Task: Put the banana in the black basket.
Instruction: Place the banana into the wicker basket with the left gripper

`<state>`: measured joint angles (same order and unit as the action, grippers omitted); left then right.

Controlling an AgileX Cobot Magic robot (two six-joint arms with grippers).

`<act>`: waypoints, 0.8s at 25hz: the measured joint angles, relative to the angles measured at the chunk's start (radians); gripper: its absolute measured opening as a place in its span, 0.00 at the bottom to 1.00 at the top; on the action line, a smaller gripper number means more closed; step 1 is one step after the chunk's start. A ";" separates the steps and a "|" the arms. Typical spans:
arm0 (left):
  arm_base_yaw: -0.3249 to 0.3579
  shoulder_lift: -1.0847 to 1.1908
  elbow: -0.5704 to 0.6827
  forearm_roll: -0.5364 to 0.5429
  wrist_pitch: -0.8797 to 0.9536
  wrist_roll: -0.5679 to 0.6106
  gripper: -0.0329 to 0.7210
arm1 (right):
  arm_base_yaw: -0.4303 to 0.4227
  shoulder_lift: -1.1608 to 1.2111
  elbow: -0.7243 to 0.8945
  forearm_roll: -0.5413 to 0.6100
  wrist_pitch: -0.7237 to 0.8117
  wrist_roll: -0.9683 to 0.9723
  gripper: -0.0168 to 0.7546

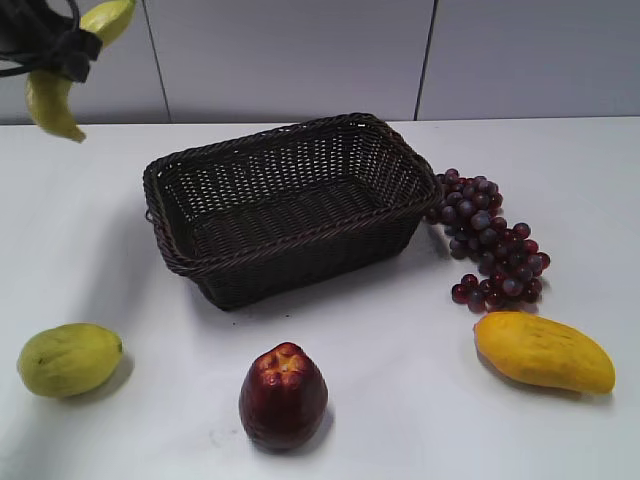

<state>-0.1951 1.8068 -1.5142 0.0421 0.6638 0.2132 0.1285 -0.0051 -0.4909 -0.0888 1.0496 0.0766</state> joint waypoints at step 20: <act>-0.388 0.251 -0.019 0.192 -0.075 0.000 0.45 | 0.000 0.000 0.000 0.000 0.000 0.000 0.65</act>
<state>-0.5835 2.0576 -1.5336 0.2344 0.5888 0.2130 0.1285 -0.0051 -0.4909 -0.0888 1.0496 0.0766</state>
